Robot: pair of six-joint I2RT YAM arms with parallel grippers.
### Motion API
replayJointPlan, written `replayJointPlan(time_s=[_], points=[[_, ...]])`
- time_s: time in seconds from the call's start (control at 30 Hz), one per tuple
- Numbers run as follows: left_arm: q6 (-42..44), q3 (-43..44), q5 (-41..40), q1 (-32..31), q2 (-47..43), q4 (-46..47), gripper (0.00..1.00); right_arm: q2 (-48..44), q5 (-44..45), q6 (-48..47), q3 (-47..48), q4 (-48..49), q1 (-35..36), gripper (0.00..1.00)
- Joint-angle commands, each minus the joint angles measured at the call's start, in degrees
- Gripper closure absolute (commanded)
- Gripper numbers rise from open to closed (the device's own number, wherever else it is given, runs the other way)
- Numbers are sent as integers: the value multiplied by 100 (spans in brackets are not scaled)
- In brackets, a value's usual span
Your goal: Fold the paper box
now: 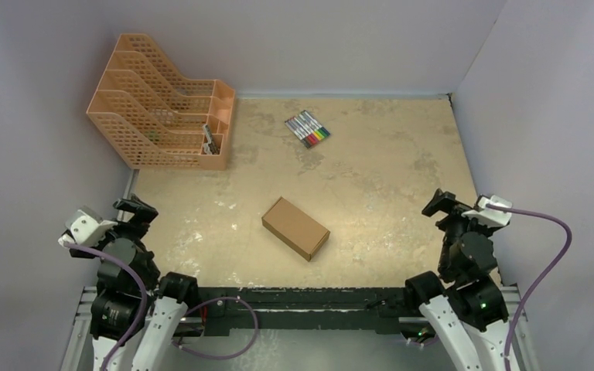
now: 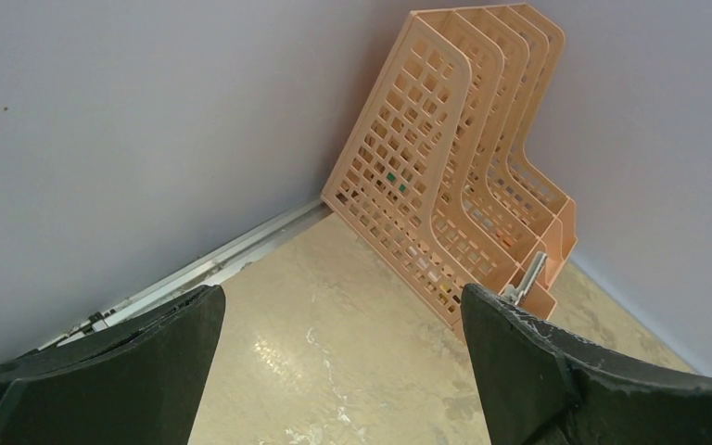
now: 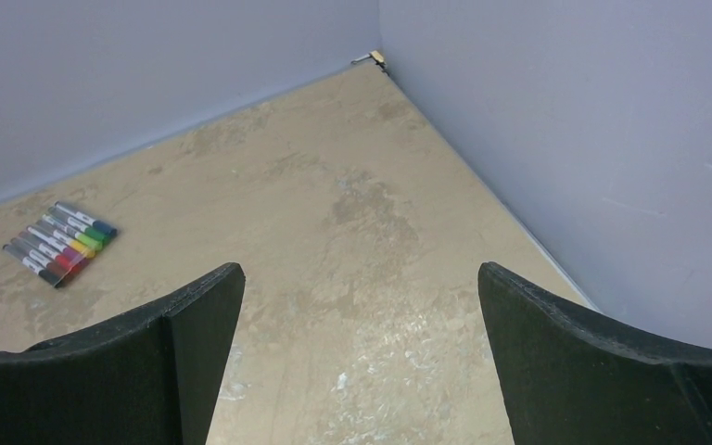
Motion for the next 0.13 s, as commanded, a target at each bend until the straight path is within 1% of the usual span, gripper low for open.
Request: replayJointPlan(time_s=[0.0,0.1], points=[[88,52,-98,29,-38,128,0,-117,-41,-135,-46,215,-10,1],[119,109,-64,29,14,93,0,-133,-55,-145,-38,205,-15,1]])
